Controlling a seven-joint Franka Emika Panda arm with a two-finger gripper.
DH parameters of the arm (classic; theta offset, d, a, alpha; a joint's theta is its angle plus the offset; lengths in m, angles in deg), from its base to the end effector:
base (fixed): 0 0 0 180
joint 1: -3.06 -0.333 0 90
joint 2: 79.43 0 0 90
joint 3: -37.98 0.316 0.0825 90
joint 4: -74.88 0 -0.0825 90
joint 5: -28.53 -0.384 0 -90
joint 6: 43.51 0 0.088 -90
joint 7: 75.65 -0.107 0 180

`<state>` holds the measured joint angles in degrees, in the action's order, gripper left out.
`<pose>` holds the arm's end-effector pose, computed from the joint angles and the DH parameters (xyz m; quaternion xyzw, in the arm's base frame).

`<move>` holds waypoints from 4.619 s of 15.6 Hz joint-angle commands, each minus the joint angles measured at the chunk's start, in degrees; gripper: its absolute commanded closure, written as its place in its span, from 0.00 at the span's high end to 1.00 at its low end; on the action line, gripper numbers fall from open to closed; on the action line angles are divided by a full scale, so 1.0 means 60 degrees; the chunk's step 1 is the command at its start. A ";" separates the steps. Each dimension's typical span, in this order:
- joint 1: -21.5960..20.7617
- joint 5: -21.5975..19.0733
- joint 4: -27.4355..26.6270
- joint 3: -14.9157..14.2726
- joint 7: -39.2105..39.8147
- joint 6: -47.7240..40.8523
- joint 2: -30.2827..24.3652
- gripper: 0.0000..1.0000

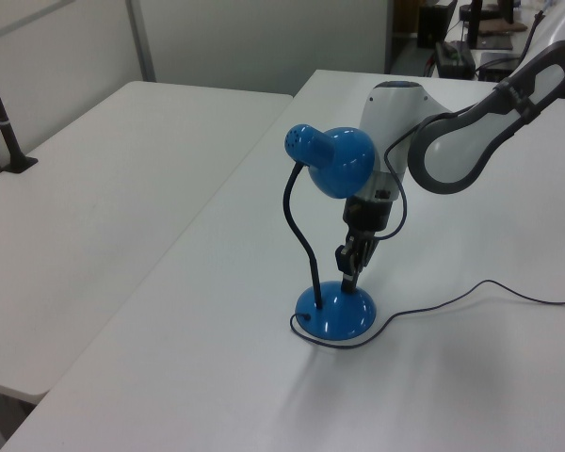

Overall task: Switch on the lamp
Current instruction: 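Lower the gripper fingers onto the switch on the lamp base, then press down on the lamp base switch with the gripper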

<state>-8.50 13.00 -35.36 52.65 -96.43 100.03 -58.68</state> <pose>0.5812 0.2730 0.3309 -0.9825 0.0649 -0.0470 0.1682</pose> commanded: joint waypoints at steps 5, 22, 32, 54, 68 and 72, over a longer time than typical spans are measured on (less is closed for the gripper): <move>-0.0198 -0.0210 -0.0054 -0.0043 -0.0111 0.0305 0.0233 0.00; -0.0183 -0.0195 -0.0098 -0.0043 -0.0111 0.0261 0.0248 0.00; -0.0212 -0.0195 -0.0054 -0.0043 -0.0125 0.0291 0.0511 0.00; -0.0066 -0.0122 -0.0054 -0.0043 -0.0330 0.0072 0.0072 0.00; 0.0183 -0.0093 -0.0039 -0.0087 -0.0330 -0.0881 -0.0426 0.00; 0.0183 -0.0093 -0.0054 -0.0102 -0.0345 -0.0881 -0.0412 0.00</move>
<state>-7.30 13.00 -35.01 52.43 -97.56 96.61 -59.68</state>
